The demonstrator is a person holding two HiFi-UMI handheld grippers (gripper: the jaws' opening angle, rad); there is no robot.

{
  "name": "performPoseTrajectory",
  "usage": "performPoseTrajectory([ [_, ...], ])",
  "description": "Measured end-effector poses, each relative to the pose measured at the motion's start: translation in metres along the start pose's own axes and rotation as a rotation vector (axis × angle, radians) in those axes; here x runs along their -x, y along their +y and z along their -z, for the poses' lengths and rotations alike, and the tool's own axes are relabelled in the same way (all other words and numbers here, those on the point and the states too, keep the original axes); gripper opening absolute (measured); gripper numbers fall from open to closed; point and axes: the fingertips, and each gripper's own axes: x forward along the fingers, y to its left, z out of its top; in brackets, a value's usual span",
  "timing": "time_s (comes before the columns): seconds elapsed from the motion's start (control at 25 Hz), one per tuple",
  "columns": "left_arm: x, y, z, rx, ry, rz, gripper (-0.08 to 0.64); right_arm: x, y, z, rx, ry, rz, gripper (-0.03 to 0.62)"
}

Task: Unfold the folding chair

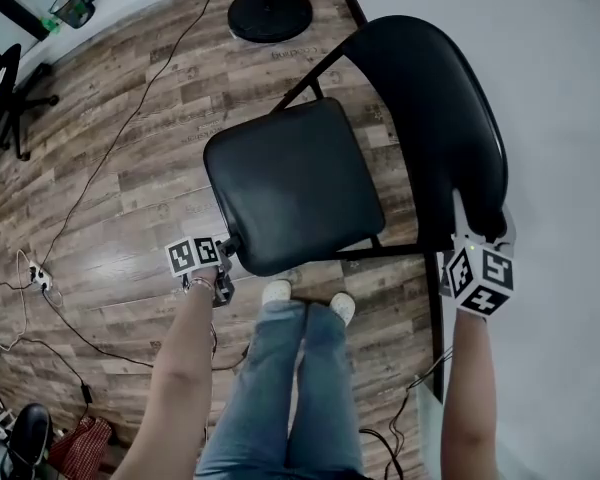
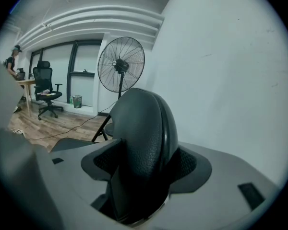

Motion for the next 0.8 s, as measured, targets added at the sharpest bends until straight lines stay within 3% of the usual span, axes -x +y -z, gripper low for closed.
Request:
performPoseTrajectory([
  [0.16,0.005,-0.010,0.005,-0.034,0.001,-0.021,0.276,-0.003,0.000,0.001,0.002,-0.005,-0.003,0.282],
  [0.36,0.032,-0.028,0.008,-0.023,-0.032,-0.032,0.290,-0.002,0.000,0.003,0.001,0.007,-0.008,0.282],
  [0.52,0.063,-0.049,0.007,-0.059,-0.065,-0.036,0.290,0.001,-0.002,0.002,-0.006,0.023,0.003,0.283],
  [0.8,0.109,-0.086,-0.003,-0.080,-0.122,-0.030,0.290,0.000,-0.001,0.007,-0.060,0.154,0.004,0.284],
])
